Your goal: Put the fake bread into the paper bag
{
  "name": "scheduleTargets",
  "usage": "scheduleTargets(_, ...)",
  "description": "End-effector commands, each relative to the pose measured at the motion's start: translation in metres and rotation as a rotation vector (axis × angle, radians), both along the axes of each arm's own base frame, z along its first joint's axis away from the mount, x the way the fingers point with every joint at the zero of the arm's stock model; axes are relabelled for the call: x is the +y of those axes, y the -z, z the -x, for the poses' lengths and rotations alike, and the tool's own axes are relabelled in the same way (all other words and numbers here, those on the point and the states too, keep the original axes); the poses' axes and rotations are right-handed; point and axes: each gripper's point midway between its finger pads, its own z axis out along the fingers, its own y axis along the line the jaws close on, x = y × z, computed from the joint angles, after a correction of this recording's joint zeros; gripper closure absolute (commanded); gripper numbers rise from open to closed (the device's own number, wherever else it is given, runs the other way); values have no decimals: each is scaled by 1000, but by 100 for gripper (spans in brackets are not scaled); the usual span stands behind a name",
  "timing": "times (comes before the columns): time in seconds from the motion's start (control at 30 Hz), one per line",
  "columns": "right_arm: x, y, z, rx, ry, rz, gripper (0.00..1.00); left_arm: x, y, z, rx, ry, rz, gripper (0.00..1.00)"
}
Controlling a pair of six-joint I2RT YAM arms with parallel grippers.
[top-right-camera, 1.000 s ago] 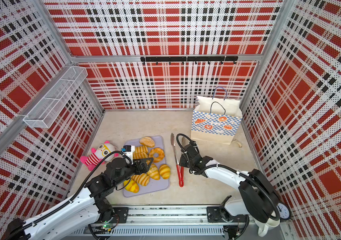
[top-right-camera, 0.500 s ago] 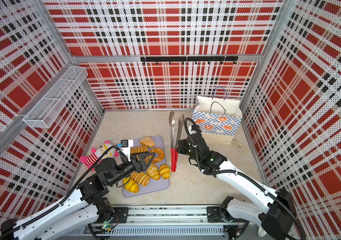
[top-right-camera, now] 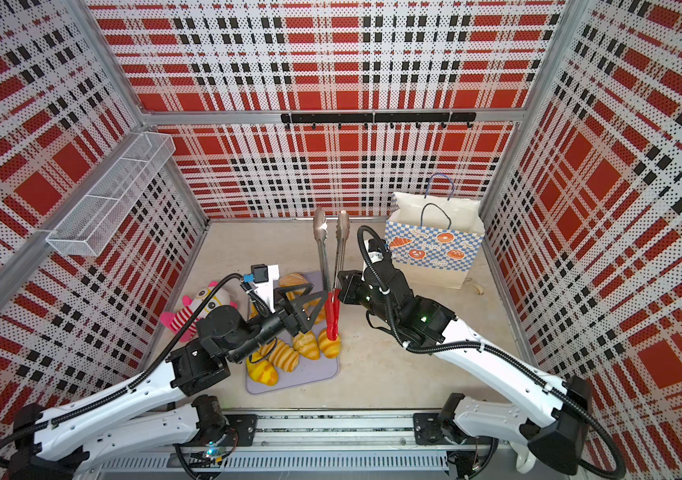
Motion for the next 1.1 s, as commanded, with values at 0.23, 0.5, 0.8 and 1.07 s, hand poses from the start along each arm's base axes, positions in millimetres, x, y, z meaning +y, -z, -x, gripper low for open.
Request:
scheduleTargets(0.23, 13, -16, 4, -44, -14, 9, 100, 0, -11, -29, -85, -151, -166, 26)
scheduleTargets(0.5, 12, -18, 7, -56, -21, 9, 100, 5, -10, -36, -89, -171, -189, 49)
scheduleTargets(0.8, 13, -20, 10, -62, -32, 7, 100, 13, -6, -47, -55, -140, -149, 63)
scheduleTargets(1.07, 12, -23, 10, -71, -31, 11, 100, 7, -1, -52, -41, -100, -138, 78)
